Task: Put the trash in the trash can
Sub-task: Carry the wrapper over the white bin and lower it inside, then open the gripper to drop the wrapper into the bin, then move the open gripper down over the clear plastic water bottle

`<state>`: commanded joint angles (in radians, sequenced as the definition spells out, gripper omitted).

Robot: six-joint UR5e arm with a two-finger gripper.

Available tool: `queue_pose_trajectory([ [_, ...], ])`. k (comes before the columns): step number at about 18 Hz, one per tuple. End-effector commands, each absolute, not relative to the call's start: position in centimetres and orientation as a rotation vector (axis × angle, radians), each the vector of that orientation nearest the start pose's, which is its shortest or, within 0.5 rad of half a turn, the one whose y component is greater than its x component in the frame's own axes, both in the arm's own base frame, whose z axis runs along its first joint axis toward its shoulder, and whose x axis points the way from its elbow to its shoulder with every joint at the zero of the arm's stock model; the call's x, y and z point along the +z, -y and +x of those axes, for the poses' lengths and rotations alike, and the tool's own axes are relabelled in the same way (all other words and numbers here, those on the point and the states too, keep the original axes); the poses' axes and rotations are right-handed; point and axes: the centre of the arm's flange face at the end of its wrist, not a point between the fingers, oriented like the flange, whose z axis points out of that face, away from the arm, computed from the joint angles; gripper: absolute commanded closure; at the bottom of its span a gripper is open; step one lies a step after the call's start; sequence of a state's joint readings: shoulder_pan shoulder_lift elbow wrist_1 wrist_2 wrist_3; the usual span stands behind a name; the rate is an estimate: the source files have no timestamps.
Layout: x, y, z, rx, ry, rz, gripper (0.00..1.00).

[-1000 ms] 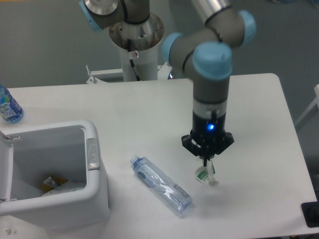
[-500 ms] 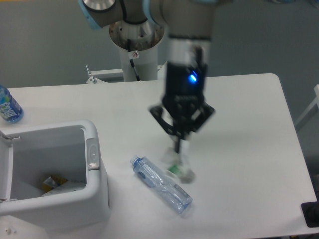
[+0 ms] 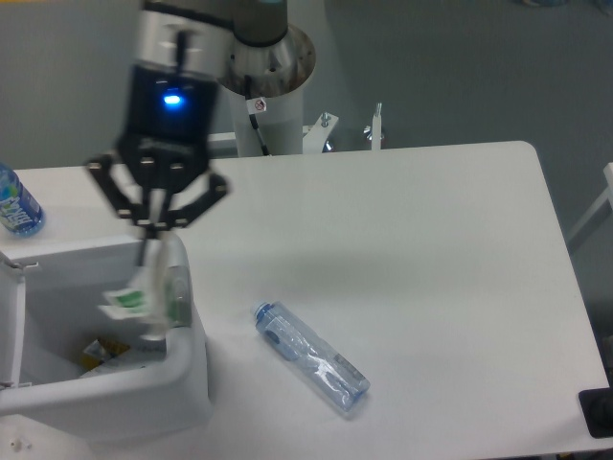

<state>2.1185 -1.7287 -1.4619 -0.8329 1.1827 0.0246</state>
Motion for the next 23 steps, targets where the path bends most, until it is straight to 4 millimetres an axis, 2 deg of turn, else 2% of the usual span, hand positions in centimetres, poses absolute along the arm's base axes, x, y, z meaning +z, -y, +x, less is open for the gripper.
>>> queue_pose_trajectory([
  [2,54.8,-60.0,-16.2,-0.214,0.45,-2.346,0.04],
  [3,54.7,-60.0,-16.2,-0.216,0.458,-2.348,0.0],
  [7,54.8,-60.0,-16.4,-0.217,0.489,-2.346,0.0],
  [8,54.6,-59.7,-17.2,-0.212,0.516,-2.345,0.0],
  [9,54.4,-59.1,-19.1,-0.198,0.575,-2.34,0.0],
  [10,53.2,-58.1,-22.2,-0.191,0.677,-2.335,0.0],
  [12,50.1,-56.5,-27.1,-0.204,0.855,-2.327,0.0],
  [14,47.3,-55.2,-31.5,-0.205,0.979,-2.323,0.0],
  [16,44.2,-54.5,-34.8,-0.217,1.066,-2.332,0.0],
  [18,40.5,-54.7,-37.1,-0.237,1.127,-2.361,0.0],
  [21,34.2,-55.8,-39.4,-0.205,1.202,-2.44,0.0],
  [23,31.0,-56.6,-40.8,-0.175,1.241,-2.477,0.0],
])
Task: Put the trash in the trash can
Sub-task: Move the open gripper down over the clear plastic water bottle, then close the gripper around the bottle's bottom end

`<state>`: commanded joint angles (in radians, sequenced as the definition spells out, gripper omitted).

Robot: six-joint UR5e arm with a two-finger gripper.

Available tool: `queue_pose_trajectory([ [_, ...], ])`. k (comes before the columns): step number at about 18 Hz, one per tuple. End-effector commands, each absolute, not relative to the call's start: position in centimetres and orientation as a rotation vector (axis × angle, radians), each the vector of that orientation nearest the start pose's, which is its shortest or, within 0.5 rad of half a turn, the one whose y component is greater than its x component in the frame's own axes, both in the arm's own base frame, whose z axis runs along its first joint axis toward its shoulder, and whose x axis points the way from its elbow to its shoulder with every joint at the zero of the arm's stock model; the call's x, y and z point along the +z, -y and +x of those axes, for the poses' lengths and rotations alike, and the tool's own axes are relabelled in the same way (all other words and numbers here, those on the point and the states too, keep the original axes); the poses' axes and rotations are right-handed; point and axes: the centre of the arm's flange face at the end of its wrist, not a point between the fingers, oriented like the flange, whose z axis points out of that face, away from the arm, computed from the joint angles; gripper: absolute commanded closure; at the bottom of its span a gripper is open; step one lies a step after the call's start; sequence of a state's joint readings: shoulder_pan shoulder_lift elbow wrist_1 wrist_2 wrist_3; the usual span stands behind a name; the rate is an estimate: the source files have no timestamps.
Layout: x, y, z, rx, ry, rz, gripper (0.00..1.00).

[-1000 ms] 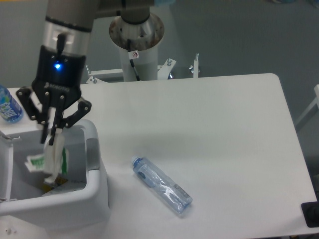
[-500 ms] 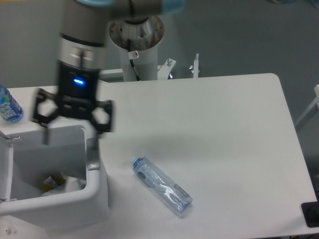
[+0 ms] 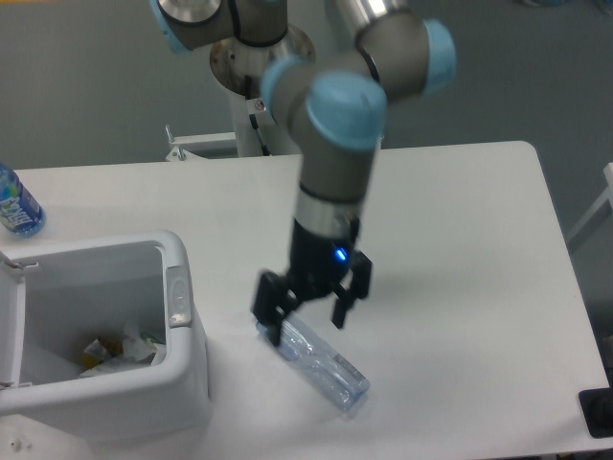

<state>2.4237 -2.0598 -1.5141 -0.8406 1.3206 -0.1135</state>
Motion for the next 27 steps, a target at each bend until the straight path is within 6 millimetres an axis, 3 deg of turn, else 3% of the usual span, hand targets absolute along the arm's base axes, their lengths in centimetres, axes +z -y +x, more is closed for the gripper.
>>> queue_pose_trajectory([
  [4,25.1,-57.3,-42.1,-0.12,1.302,-2.561,0.0],
  [9,22.6,-57.8,-42.7,-0.099,1.313,-2.599,0.0],
  [13,21.4,-58.4,-43.7,-0.074,1.325,-2.61,0.0],
  [19,19.4,-59.5,-42.7,-0.054,1.315,-2.649,0.0],
  [27,18.5,-59.6,-42.6,-0.005,1.324,-2.67,0.0],
])
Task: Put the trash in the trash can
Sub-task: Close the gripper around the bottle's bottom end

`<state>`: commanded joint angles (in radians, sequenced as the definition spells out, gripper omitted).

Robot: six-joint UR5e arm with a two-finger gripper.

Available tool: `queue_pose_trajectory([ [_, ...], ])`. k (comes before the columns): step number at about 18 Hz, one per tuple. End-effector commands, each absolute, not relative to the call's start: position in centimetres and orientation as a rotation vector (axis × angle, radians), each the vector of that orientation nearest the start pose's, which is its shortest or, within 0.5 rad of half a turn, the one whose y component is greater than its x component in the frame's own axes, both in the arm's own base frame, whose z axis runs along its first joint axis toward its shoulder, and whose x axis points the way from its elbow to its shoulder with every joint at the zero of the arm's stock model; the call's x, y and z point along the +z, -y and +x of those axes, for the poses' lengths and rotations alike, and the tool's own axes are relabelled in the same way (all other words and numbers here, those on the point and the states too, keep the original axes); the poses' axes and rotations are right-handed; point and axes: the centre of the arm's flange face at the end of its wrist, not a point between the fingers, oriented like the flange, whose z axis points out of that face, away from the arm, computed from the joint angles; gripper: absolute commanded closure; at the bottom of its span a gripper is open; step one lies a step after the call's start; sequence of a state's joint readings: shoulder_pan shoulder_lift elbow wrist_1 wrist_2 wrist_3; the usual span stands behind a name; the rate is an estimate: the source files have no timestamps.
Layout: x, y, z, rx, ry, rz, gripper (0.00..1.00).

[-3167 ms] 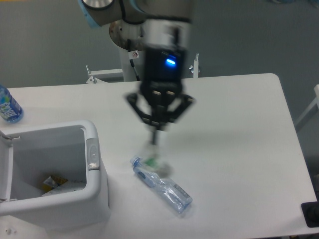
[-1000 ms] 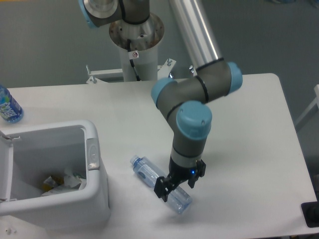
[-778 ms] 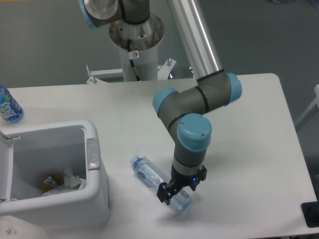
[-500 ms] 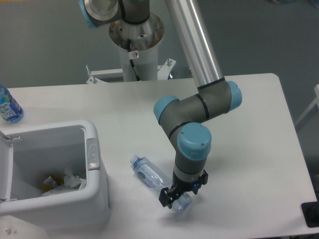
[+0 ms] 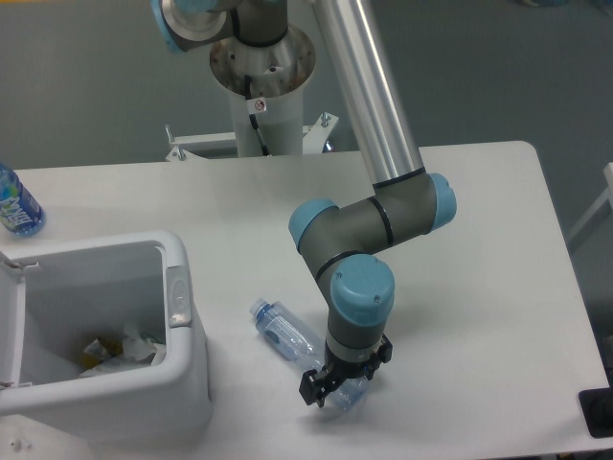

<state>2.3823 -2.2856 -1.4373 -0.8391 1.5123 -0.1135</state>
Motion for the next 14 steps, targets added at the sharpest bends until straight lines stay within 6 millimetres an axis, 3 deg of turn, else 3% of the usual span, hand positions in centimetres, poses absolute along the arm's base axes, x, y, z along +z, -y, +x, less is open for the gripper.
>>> queue_pose_trajectory([
  [2,18.36,-60.03,-42.27,0.044,1.323,-2.68,0.04],
  [4,18.54,-60.06,-42.3,0.044,1.344,-2.666,0.2],
  [7,18.68,-60.03,-42.24,0.042,1.344,-2.666,0.36],
  [14,19.05,-59.97,-42.21,0.046,1.342,-2.662,0.38],
])
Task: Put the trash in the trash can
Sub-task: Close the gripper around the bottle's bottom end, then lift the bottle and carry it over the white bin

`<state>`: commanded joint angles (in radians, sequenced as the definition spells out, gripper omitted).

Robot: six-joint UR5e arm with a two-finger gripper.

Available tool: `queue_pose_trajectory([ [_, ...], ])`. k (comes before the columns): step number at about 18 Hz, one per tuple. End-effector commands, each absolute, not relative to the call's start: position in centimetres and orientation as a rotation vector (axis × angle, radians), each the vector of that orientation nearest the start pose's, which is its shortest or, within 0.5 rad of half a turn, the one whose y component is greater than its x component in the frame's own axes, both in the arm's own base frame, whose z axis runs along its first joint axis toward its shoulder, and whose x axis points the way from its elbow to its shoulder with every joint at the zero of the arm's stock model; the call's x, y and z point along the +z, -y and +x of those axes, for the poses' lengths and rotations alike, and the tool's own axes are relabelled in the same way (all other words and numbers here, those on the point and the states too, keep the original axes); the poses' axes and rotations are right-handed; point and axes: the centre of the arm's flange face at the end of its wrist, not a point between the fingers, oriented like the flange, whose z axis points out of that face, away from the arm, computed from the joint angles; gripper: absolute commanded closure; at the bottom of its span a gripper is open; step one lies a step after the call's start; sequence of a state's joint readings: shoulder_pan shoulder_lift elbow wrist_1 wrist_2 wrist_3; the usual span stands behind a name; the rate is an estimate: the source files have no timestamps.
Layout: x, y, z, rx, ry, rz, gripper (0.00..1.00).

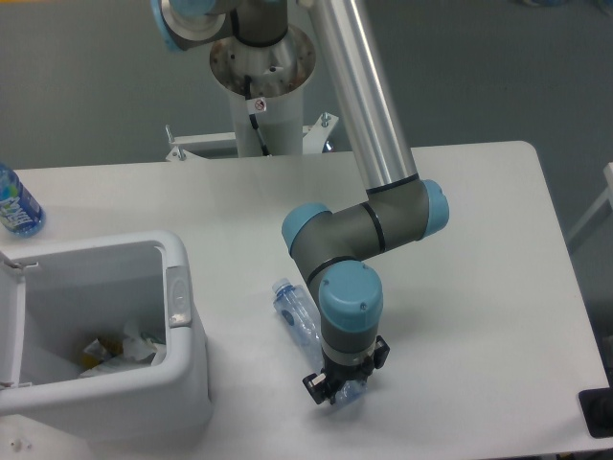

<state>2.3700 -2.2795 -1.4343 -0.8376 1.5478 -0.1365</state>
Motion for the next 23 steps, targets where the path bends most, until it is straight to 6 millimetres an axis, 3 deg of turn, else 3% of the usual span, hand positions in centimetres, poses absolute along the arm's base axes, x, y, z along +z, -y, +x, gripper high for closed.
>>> queue_pose_trajectory([
  [9,23.6,-59.5,-41.6,0.063,1.296,-2.626,0.41],
  [11,25.9,-59.4,-41.8,0.082,1.274,-2.598,0.41],
  [18,38.6,-58.5,-42.4,0.087,1.15,-2.412,0.45],
  [20,43.3,-58.2,-43.0,0.091,1.118,-2.334,0.45],
  [23,50.9,-58.2,-42.4,0.084,1.03,-2.22,0.45],
])
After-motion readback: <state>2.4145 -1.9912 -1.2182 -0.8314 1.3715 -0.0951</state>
